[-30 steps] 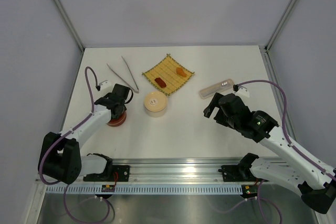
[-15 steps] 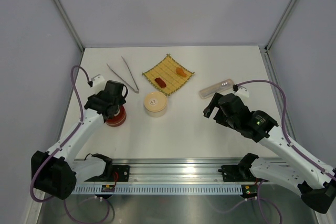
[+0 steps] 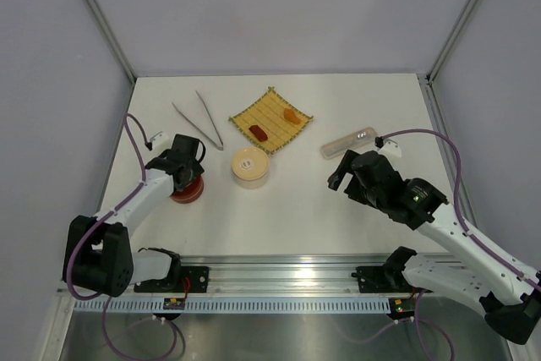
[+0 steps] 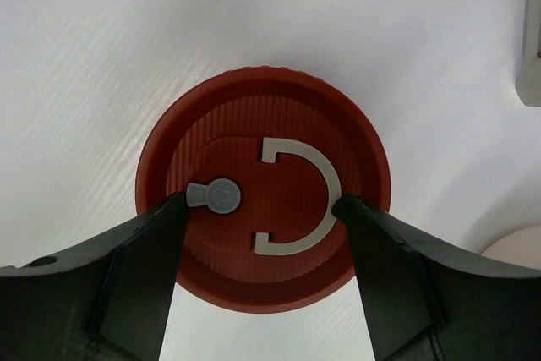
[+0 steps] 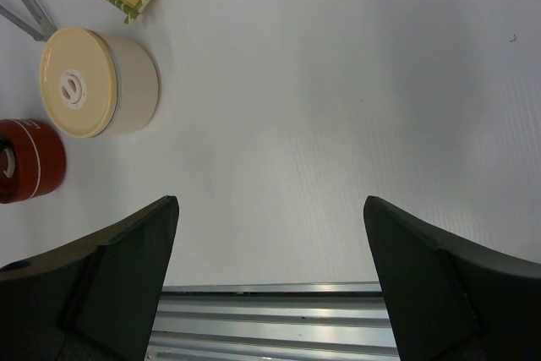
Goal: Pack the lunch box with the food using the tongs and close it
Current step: Close the box lid on the packing box, then reset both arms
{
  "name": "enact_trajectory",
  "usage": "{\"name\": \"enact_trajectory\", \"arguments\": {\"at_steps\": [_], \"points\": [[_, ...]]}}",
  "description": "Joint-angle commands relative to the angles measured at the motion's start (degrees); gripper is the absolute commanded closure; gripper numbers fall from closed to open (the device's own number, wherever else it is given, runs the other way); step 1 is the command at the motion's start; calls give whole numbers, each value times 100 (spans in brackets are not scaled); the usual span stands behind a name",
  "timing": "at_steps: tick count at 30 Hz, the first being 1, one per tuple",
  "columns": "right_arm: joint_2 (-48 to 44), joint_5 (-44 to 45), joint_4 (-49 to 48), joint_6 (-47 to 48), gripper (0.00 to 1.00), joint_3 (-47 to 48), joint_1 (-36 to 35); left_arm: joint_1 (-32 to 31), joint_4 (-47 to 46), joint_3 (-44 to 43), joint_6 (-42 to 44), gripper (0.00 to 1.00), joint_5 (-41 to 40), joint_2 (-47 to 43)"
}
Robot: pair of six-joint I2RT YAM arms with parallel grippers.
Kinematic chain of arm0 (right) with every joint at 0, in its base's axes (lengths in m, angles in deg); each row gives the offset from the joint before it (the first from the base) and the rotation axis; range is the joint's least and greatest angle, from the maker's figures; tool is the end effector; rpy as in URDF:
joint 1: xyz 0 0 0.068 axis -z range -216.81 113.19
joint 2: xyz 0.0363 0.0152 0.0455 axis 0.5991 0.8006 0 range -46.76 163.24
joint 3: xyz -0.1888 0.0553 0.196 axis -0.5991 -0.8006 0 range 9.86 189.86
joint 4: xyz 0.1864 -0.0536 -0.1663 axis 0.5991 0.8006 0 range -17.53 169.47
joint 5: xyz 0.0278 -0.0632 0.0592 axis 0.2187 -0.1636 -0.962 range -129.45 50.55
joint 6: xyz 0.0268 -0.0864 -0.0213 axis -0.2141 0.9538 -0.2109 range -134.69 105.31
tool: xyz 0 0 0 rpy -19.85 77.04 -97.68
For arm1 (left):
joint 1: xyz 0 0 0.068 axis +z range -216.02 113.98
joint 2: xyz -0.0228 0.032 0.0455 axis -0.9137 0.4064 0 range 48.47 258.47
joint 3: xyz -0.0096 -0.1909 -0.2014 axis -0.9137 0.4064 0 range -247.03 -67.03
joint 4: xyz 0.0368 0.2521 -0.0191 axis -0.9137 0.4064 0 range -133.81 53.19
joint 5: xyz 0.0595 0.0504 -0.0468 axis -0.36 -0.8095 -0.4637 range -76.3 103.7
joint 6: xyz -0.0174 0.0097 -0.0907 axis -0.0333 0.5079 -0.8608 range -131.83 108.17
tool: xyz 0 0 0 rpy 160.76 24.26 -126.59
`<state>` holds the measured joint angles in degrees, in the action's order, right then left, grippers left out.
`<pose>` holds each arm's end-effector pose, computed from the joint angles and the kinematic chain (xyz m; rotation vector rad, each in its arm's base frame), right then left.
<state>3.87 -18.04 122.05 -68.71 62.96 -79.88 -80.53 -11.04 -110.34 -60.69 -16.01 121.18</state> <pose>0.1586 0.1064 0.2804 0.3977 2.3220 0.3975 0.2483 -0.0215 0.1758 -0.8795 2.2985 0.2347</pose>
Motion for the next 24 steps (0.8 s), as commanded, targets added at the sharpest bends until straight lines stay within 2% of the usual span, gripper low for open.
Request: {"name": "enact_trajectory", "arguments": {"at_steps": [1, 6, 11, 15, 16, 19, 24], "points": [[-97, 100, 52, -30, 1, 16, -9, 26, 62, -71, -150, 24, 388, -168], [-27, 92, -1, -12, 0, 51, -9, 18, 782, -1045, 192, 25, 229, -984], [184, 284, 130, 32, 0, 209, -9, -35, 1222, -1715, 674, 20, 536, -1697], [350, 408, 271, 233, 0, 411, -9, -44, 1108, -1804, 1422, 1, 1457, -2058], [377, 417, 289, 277, 1, 446, -9, -44, 1143, -1804, 1536, 1, 1903, -2067], [404, 478, 245, 453, 1, 526, -8, -70, 1406, -1786, 1818, 1, 2468, -2120], [569, 496, 60, 524, 1, 561, -9, -70, 1293, -1532, 1933, 1, 2936, -2586]]}}
